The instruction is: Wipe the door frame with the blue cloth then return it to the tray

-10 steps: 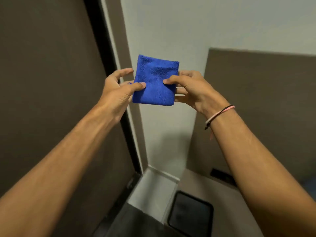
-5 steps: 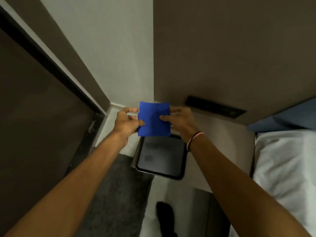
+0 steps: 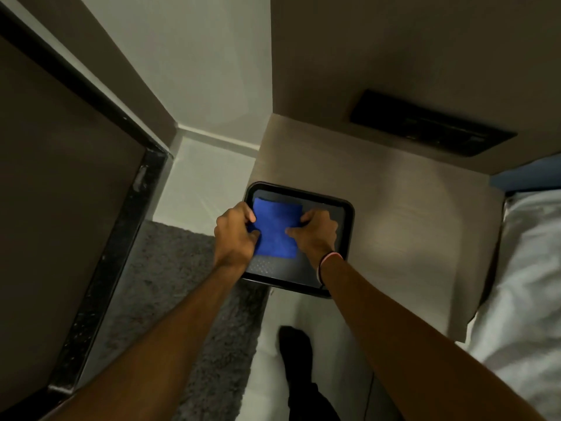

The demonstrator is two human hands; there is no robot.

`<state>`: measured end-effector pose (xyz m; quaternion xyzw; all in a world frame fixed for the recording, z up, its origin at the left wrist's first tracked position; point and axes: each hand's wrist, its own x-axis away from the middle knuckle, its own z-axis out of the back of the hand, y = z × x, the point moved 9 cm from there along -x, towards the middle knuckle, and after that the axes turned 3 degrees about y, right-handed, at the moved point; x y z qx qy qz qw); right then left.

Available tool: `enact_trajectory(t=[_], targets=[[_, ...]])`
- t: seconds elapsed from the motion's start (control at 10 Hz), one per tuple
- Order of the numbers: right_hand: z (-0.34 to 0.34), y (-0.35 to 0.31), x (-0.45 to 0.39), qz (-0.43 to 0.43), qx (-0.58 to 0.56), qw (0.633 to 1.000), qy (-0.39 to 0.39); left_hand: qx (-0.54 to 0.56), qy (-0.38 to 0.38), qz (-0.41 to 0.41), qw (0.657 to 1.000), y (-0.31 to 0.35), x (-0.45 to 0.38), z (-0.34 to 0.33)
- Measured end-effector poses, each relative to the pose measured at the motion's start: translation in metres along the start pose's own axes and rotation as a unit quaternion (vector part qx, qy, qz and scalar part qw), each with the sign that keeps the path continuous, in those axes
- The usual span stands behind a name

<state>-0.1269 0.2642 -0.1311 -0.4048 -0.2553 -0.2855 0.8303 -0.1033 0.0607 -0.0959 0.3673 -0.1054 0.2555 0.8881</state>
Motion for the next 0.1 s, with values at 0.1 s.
enact_trajectory(t=[0.1], targets=[[0.0030, -0.0159, 0.0122, 0.051, 0.050, 0.997, 0.009, -0.044, 0.010, -0.030, 0.999, 0.0052, 0.0009, 0.0019]])
